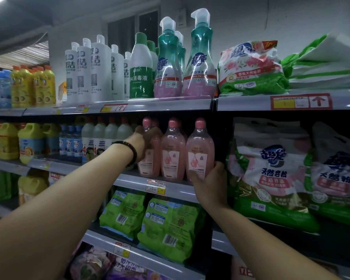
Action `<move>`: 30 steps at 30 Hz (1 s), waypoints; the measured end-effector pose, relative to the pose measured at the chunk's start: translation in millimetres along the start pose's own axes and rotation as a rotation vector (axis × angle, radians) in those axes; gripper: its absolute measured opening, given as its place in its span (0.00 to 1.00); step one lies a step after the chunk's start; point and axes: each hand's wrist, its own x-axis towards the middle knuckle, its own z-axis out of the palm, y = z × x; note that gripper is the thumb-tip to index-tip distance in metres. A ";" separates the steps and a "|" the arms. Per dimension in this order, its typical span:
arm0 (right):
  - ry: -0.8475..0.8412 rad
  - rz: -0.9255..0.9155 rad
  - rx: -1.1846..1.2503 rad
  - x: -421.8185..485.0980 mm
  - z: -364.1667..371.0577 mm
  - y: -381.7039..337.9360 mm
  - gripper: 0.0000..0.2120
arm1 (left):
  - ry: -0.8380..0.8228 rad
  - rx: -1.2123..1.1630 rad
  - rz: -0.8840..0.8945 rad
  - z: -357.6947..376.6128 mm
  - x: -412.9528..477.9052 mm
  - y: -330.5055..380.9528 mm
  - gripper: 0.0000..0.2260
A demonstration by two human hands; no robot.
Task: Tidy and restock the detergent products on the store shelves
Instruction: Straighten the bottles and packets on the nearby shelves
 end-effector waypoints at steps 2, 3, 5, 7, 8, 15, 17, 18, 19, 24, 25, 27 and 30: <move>0.023 0.007 0.032 -7.0 -2.1 0.0 0.38 | 0.048 -0.033 0.006 7.7 -3.0 -0.4 0.45; 0.041 -0.004 0.036 -12.9 -3.3 -0.2 0.40 | 0.055 -0.056 -0.015 11.3 -6.2 0.5 0.47; 0.080 -0.045 0.024 -29.2 -6.3 -1.1 0.41 | 0.052 -0.115 -0.072 19.5 -16.7 3.4 0.49; 0.099 -0.099 0.050 -51.3 -11.3 -2.0 0.37 | 0.106 -0.175 -0.092 27.9 -32.5 11.0 0.50; 0.099 -0.136 0.073 -64.0 -14.3 -1.5 0.34 | 0.177 -0.214 -0.085 34.2 -41.3 15.8 0.49; -0.298 -0.058 -0.013 -162.5 0.8 65.1 0.14 | 0.626 -0.363 -0.083 127.3 -133.0 61.7 0.22; -0.314 0.121 -0.004 -174.7 13.2 94.6 0.13 | 0.557 -0.467 -0.103 165.1 -160.7 68.8 0.20; -0.308 0.204 0.023 -178.1 17.5 106.1 0.13 | 0.487 -0.481 -0.112 184.0 -173.1 71.5 0.21; -0.300 0.261 0.052 -179.1 23.4 118.8 0.13 | 0.393 -0.459 -0.119 202.2 -184.2 73.9 0.23; -0.235 0.351 0.044 -157.6 51.9 148.2 0.22 | 0.062 -0.409 -0.155 268.5 -205.2 67.9 0.33; -0.237 0.363 0.048 -148.4 62.8 160.3 0.25 | 0.021 -0.415 -0.168 273.5 -203.9 65.7 0.34; -0.253 0.423 0.087 -127.9 94.6 204.4 0.33 | -0.069 -0.411 -0.183 280.0 -200.5 64.8 0.37; -0.303 0.522 0.069 -103.5 130.0 246.8 0.38 | -0.124 -0.386 -0.176 289.3 -198.4 69.3 0.40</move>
